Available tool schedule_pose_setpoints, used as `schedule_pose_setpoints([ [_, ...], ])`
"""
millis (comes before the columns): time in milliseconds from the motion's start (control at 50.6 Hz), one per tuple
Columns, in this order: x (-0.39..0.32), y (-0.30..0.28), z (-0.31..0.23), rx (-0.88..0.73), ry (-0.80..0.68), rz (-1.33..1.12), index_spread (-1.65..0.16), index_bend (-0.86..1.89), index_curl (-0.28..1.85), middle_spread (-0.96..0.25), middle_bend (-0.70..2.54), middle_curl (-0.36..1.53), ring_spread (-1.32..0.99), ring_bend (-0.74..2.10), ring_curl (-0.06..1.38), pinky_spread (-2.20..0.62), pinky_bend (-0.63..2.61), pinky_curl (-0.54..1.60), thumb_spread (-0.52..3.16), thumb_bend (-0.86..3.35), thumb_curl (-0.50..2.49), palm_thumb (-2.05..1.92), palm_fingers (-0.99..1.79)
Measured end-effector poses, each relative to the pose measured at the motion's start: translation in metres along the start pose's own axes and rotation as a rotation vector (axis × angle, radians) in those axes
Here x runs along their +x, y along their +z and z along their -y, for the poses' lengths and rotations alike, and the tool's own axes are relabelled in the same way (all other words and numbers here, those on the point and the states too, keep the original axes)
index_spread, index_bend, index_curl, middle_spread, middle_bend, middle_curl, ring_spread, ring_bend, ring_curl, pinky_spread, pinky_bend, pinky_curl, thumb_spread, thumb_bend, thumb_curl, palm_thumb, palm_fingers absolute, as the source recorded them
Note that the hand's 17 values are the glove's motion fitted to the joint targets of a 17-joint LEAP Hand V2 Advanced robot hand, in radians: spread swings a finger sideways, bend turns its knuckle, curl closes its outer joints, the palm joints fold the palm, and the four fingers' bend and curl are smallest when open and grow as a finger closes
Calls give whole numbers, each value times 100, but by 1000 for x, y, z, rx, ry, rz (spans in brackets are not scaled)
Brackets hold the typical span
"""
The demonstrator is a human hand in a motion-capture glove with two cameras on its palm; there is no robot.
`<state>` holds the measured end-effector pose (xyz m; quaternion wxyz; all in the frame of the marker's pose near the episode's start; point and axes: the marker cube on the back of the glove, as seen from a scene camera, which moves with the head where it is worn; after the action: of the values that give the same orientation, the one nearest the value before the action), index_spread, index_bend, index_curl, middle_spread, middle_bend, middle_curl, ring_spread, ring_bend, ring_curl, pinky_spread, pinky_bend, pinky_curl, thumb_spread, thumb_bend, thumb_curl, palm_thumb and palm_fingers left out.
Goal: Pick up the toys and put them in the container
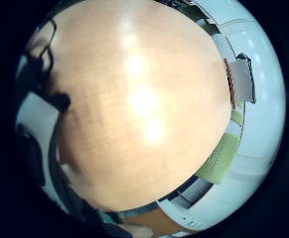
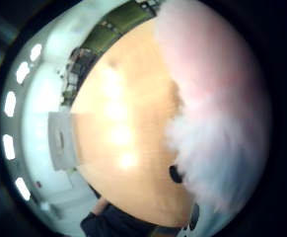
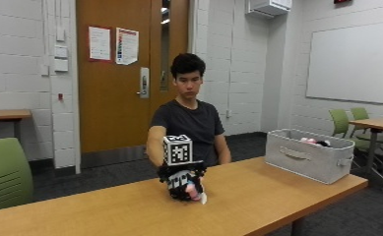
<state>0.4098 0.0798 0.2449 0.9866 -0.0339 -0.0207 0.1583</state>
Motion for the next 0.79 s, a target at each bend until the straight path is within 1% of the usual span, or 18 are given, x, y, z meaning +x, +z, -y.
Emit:
schedule_pose_setpoints([
  [40,0,-3,4,-3,2,-17,-36,-6,-4,-21,81,47,-38,118,52,-37,122,43,124,21,30,41,81],
  [99,-3,-3,2,9,-2,-40,-37,-1,-3,-25,88,50,-39,126,55,-40,121,43,124,25,34,51,85],
  [257,-8,-22,2,-40,29,3,-38,10,0,-31,92,55,-41,127,57,-44,117,43,108,27,45,65,81],
  [336,-18,-38,1,-26,43,21,-38,11,0,-34,89,55,-41,126,55,-44,113,41,102,27,49,68,78],
  [474,-48,-98,12,6,-39,28,-38,10,-1,-37,87,56,-42,127,53,-44,110,38,93,25,56,70,83],
  [554,-74,-144,11,15,-45,58,-39,9,-1,-39,86,56,-41,129,52,-45,109,38,89,24,60,70,85],
  [633,-96,-175,11,44,-42,68,-39,8,-2,-40,86,58,-41,129,52,-45,108,37,86,23,63,69,85],
  [692,-126,-204,7,80,-23,83,-39,8,-1,-40,85,58,-41,129,52,-45,108,37,84,22,65,69,85],
  [791,-183,-249,8,149,-74,128,-39,8,-2,-41,85,59,-41,129,51,-45,108,37,81,21,69,69,85],
])
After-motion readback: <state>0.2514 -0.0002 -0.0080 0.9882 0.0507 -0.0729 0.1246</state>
